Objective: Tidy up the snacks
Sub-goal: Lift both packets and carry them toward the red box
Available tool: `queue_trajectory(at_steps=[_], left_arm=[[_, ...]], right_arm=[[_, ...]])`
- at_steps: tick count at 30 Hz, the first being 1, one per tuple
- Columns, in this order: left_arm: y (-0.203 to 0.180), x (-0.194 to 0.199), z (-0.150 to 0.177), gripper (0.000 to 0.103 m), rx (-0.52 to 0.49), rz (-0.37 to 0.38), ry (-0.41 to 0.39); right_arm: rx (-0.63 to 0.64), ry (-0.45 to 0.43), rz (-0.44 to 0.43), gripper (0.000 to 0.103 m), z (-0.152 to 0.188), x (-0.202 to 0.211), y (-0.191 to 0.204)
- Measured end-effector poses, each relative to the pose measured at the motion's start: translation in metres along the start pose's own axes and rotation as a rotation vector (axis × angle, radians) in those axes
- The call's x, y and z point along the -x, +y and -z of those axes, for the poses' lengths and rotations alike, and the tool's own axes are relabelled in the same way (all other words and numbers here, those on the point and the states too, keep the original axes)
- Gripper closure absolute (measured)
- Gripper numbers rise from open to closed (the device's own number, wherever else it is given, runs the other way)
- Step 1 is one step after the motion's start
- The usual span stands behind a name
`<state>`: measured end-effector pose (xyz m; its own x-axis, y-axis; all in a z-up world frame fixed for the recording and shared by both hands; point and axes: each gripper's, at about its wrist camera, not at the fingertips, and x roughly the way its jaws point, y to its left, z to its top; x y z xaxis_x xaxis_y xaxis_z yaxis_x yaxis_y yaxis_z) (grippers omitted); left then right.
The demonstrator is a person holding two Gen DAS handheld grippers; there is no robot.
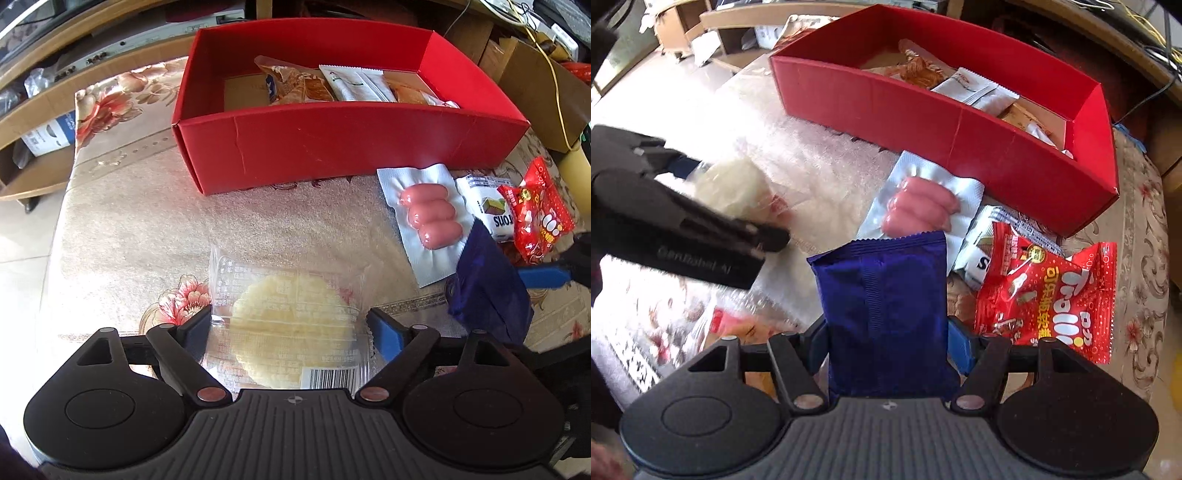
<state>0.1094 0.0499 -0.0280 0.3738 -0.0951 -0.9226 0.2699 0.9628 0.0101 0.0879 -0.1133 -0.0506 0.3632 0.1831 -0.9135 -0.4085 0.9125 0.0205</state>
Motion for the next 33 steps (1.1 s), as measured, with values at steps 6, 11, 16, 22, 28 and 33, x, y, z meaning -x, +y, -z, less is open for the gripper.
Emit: queue_trajectory(at_steps=[6,11,16,22,28,33], left_arm=[[0.000,-0.002,-0.001,0.010,0.004,0.001,0.001],[-0.001,-0.004,-0.001,0.006,-0.012,-0.018,0.006],[0.010,-0.006,-0.002,0.000,0.036,-0.012,0.016],[0.003,-0.004,-0.002,0.007,0.025,-0.031,0.010],[0.005,0.007,0.000,0.021,0.063,-0.023,-0.008],[-0.002,0.016,0.003,0.025,0.058,-0.003,-0.024]], right_arm=[[-0.037,-0.013,-0.048,0.017,-0.004,-0.010,-0.010],[-0.041,0.011,-0.071,0.001,-0.004,-0.018,-0.008],[-0.093,0.017,-0.046,0.017,-0.006,-0.016,-0.016],[-0.068,-0.003,0.001,0.044,0.001,-0.006,-0.012],[-0.061,-0.020,0.005,0.045,0.008,0.004,-0.007],[-0.082,-0.068,0.010,0.045,0.009,0.022,-0.006]])
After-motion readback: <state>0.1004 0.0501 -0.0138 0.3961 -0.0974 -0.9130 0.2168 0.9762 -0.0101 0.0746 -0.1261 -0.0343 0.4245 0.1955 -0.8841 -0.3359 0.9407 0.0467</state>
